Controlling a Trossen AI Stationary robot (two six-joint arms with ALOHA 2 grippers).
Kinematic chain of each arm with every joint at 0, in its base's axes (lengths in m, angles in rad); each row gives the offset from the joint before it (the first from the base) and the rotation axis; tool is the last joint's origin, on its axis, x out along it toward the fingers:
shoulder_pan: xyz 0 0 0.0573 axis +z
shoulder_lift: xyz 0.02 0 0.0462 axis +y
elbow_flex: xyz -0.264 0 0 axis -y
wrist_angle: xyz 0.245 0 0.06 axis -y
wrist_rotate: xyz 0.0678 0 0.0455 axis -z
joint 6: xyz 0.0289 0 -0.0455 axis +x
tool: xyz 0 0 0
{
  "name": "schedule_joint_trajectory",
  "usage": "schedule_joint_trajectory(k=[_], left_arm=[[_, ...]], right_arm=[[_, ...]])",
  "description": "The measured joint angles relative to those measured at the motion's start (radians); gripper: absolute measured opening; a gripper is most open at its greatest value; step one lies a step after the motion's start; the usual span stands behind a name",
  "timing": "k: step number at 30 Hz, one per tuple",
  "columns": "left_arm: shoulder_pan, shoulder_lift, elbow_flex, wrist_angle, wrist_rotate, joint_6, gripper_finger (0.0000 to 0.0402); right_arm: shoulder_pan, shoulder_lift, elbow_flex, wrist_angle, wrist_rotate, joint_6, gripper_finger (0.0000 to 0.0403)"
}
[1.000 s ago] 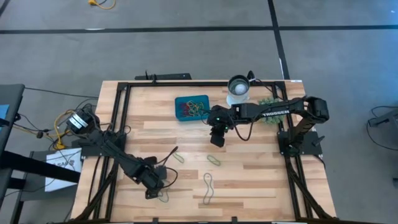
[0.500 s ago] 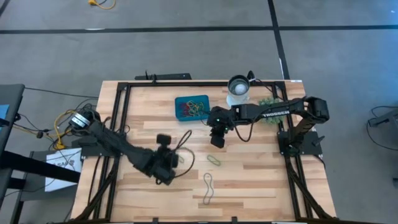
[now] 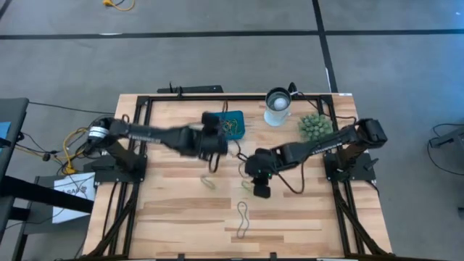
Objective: Pick and place items into bin
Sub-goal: Put the blue rubber band into the blue bin
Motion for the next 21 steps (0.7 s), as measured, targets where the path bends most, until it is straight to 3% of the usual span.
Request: schedule_joint_trajectory(k=[3,7,11,16,21], left_arm=[[0.136,0.000,0.000,0.129,0.145,0.086,0.0000],[0.306,0.003,0.000,0.243,0.366,0.063,0.0000],[0.416,0.022,0.000,0.371,0.572,0.017,0.0000],[0.462,0.088,0.002,0.446,0.646,0.012,0.0000],[0.466,0.200,0.001,0.460,0.619,0.045,0.0000]], right_arm=[[0.051,0.000,0.000,0.017,0.093,0.001,0.0098],[0.085,0.000,0.000,0.007,0.100,0.090,0.0098],[0.102,0.000,0.000,0.024,0.111,0.061,0.0098],[0.071,0.000,0.000,0.033,0.125,0.048,0.0098],[0.042,0.000,0.000,0.025,0.127,0.048,0.0098]])
